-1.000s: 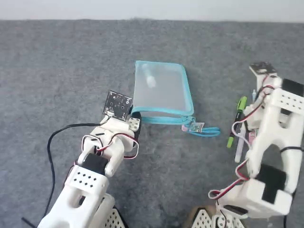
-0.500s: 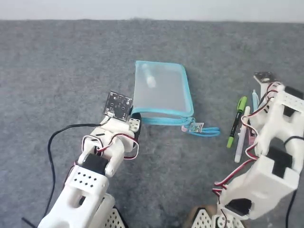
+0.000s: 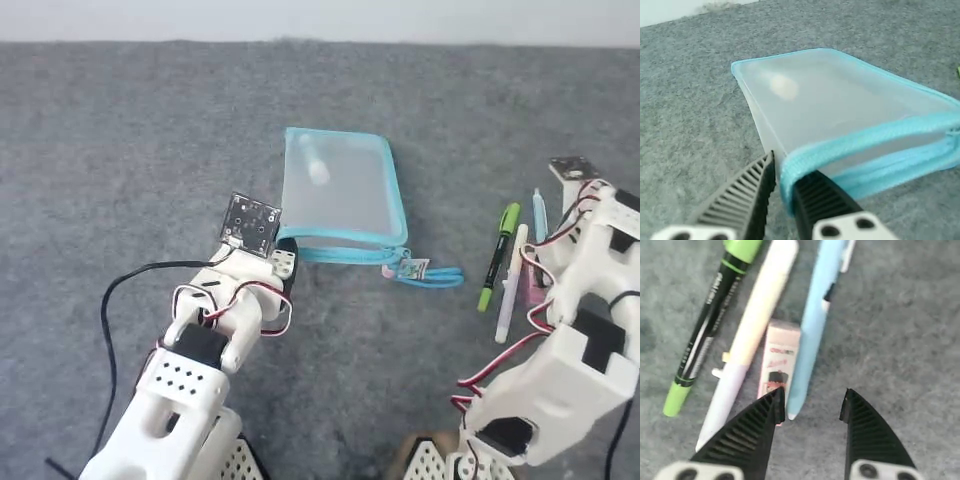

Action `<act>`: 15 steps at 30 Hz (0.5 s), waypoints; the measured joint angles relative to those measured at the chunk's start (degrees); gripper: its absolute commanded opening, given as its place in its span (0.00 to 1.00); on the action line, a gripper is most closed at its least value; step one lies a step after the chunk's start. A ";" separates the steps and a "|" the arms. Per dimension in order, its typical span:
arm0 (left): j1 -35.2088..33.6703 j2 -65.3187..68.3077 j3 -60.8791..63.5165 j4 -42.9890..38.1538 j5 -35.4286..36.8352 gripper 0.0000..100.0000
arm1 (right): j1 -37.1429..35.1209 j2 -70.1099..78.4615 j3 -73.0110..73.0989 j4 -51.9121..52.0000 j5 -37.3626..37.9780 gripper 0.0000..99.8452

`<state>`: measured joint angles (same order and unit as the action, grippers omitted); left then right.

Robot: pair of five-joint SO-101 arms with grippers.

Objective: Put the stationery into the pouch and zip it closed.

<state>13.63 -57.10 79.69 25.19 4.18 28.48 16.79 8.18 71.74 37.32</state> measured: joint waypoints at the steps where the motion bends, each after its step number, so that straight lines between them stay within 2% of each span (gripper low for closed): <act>1: 0.00 0.00 0.00 0.00 0.00 0.01 | 0.26 0.00 -0.35 0.44 0.00 0.19; 15: 0.00 0.00 0.00 0.00 0.00 0.01 | -0.44 6.95 -2.29 -0.09 0.00 0.19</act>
<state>13.63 -57.10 79.69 25.19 4.18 28.04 23.74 5.89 71.65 37.32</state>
